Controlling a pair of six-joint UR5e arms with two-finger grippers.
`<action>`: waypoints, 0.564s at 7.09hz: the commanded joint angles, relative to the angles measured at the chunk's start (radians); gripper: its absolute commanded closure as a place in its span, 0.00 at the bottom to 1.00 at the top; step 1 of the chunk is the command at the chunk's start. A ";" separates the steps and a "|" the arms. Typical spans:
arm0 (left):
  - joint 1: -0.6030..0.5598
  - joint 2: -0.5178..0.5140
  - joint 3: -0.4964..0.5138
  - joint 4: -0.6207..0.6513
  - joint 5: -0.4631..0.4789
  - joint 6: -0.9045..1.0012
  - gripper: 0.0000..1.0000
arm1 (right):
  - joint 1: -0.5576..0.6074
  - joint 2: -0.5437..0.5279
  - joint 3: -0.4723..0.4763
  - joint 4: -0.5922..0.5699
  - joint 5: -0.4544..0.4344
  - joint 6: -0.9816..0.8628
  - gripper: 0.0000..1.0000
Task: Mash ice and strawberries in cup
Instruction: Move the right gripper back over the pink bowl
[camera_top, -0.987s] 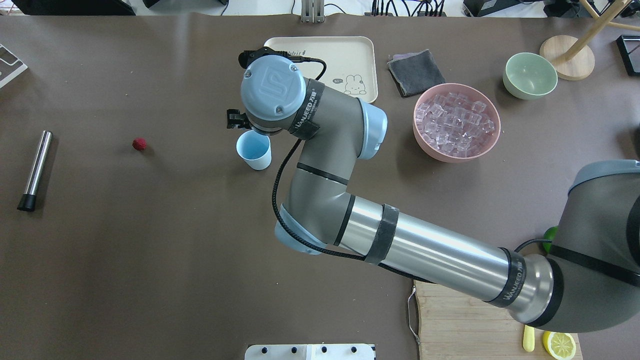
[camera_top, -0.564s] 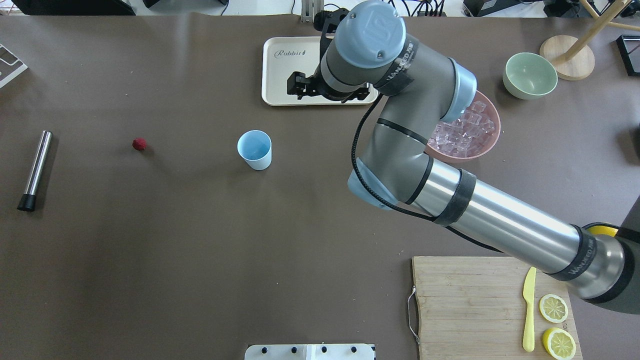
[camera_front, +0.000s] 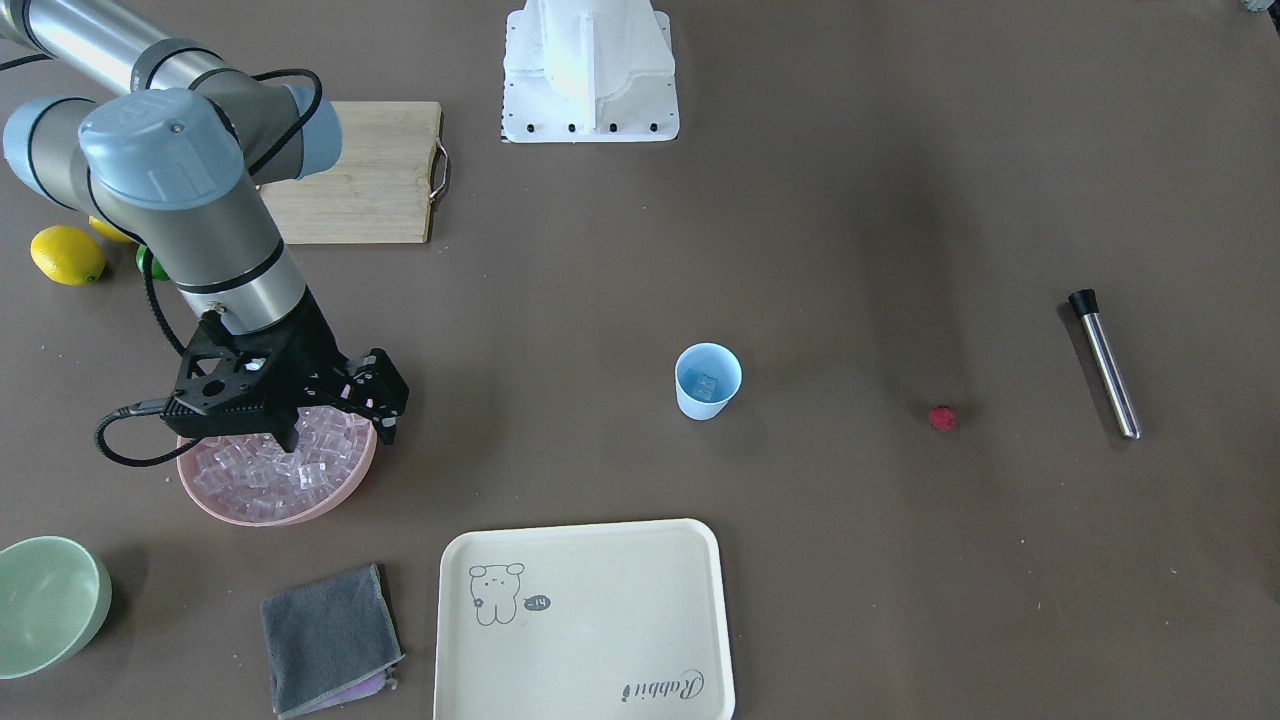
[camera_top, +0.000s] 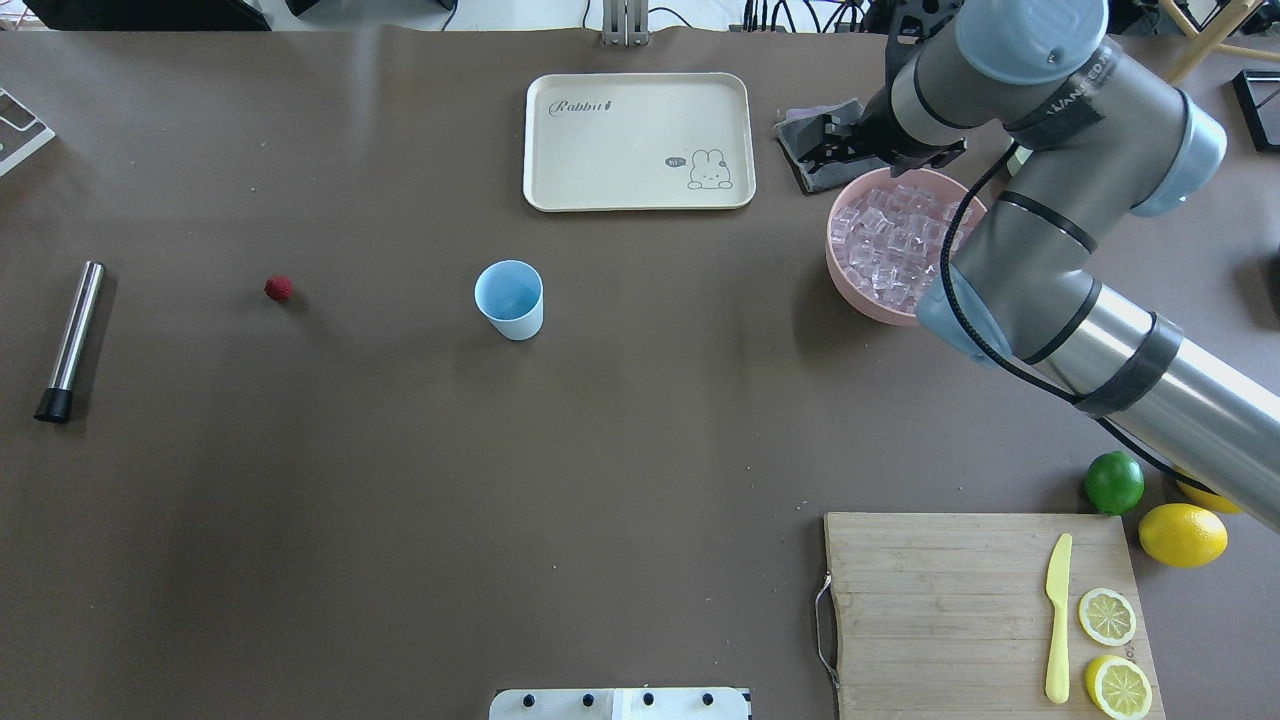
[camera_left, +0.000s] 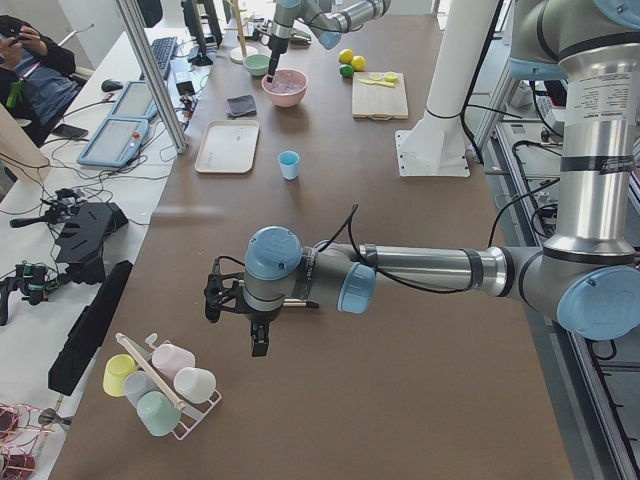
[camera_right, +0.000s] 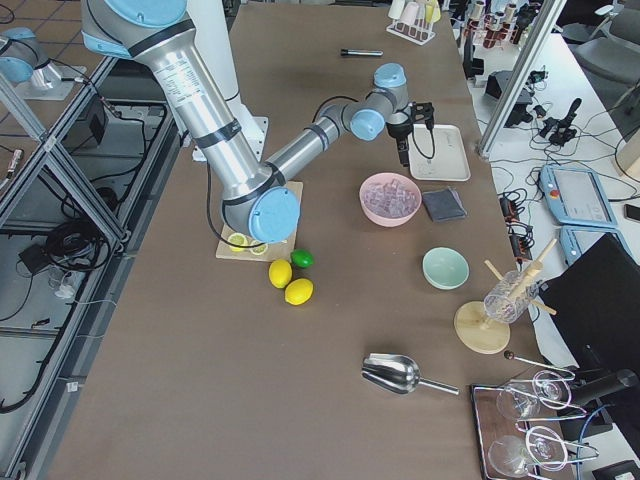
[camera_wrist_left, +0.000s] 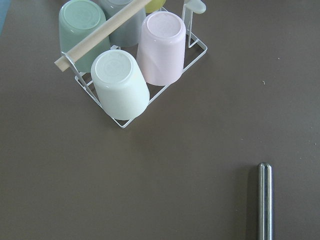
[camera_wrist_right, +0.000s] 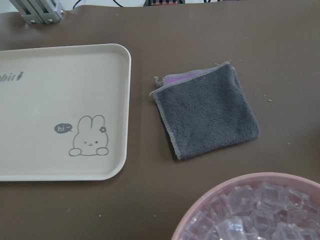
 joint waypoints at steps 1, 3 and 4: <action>0.002 0.000 -0.003 0.000 0.000 0.000 0.02 | 0.013 -0.078 0.035 0.000 -0.034 -0.030 0.00; 0.002 0.000 -0.001 -0.003 0.000 0.000 0.02 | 0.004 -0.084 0.063 -0.020 -0.069 0.195 0.01; 0.002 -0.001 0.001 -0.003 0.000 0.000 0.02 | -0.038 -0.097 0.087 -0.080 -0.157 0.246 0.01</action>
